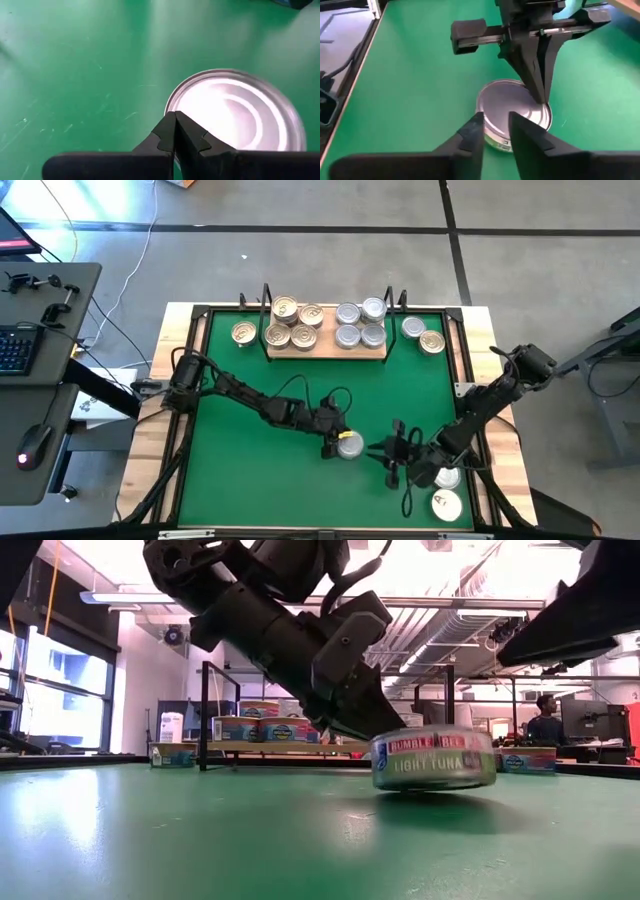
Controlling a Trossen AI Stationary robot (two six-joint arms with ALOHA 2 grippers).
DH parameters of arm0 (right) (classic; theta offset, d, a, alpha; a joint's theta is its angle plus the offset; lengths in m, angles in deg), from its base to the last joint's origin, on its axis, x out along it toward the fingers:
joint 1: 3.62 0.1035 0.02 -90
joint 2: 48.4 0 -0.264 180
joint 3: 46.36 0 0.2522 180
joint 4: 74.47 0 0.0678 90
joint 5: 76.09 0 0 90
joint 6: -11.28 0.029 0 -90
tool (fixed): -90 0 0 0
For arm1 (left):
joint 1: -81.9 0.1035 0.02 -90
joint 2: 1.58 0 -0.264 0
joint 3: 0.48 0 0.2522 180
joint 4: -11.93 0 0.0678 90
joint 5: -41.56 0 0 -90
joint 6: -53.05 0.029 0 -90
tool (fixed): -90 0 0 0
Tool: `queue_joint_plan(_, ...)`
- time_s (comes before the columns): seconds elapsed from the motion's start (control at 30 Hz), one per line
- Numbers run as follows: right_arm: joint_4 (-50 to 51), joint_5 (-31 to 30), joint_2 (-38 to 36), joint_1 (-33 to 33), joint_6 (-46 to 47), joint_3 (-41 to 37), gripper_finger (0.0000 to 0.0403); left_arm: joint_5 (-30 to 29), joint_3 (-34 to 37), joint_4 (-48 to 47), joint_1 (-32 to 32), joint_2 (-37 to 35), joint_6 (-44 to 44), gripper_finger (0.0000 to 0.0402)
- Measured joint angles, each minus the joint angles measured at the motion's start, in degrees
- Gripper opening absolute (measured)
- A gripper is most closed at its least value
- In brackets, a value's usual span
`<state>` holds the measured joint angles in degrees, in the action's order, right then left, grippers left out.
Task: Stack canned seafood by type on shelf
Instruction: Stack the green white tuna can on top of the other green white tuna can on the shelf
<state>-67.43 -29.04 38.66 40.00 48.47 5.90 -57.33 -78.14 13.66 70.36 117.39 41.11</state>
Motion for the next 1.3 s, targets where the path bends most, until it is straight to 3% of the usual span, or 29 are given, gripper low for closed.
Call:
queue_joint_plan(0.3, -1.7, 1.6, 2.8, -1.0, -16.2, 0.0, 0.0181, -0.7, 0.8, -1.8, 0.3, 0.7, 1.6, 0.0)
queue_joint_plan(0.6, 0.4, 1.6, 3.0, -6.7, -27.9, 0.1, 0.0283, 0.6, 0.5, -1.7, 1.0, 0.5, 1.7, 0.0)
queue_joint_plan(0.87, 25.5, 7.0, -3.4, -7.8, -17.2, 6.5, 0.0291, 0.4, 0.4, -2.1, 1.0, 0.4, 1.4, 0.0)
queue_joint_plan(1.0, 31.4, 10.0, -3.8, -9.1, -8.6, 6.6, 0.0291, 0.2, 0.4, -2.9, 1.0, 0.3, -1.0, 0.0)
queue_joint_plan(1.17, 27.1, 11.1, 0.8, -11.4, -9.2, 6.6, 0.0291, -2.3, 0.3, -5.0, 1.3, -0.1, -1.5, 0.0)
queue_joint_plan(1.3, 19.4, 16.7, 4.2, -13.4, -12.5, 6.6, 0.0291, -5.8, 0.4, -10.8, 2.1, -2.4, -1.5, 0.0)
